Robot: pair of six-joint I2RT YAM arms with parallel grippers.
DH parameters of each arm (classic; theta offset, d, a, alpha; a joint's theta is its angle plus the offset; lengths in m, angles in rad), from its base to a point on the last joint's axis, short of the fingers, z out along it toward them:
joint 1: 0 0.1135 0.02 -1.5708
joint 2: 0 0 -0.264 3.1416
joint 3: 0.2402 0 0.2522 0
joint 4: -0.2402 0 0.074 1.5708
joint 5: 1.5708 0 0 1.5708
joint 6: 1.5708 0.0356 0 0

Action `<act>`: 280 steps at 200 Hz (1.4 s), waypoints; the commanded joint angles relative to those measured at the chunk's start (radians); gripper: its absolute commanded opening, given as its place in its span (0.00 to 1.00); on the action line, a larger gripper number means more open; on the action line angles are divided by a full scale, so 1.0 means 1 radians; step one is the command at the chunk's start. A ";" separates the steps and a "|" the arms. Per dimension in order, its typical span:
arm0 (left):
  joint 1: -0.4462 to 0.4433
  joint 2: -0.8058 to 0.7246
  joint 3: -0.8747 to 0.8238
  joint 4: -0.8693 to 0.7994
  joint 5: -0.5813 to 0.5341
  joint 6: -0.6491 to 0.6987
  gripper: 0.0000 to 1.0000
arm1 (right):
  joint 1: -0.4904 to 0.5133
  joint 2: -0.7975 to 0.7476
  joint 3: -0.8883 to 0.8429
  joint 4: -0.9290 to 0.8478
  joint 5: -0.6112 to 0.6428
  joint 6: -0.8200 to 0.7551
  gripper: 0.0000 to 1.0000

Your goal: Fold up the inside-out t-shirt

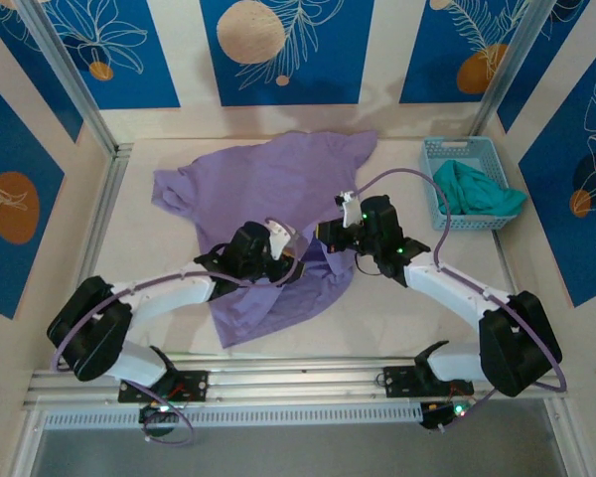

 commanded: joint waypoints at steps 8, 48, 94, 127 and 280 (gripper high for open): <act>-0.008 0.038 0.007 0.061 -0.059 0.032 0.53 | -0.006 0.008 0.020 -0.060 -0.035 0.053 0.00; -0.009 0.038 0.025 0.039 -0.225 0.065 0.62 | -0.015 0.004 0.021 -0.099 -0.023 0.037 0.00; -0.021 0.040 0.041 0.044 -0.235 0.145 0.78 | -0.021 -0.001 0.009 -0.101 -0.048 0.019 0.00; -0.021 0.133 0.118 0.014 -0.213 0.195 0.78 | -0.021 -0.005 -0.004 -0.079 -0.078 0.005 0.00; 0.097 0.087 0.270 -0.191 0.118 0.002 0.00 | 0.294 -0.249 -0.252 0.023 0.319 -0.272 0.74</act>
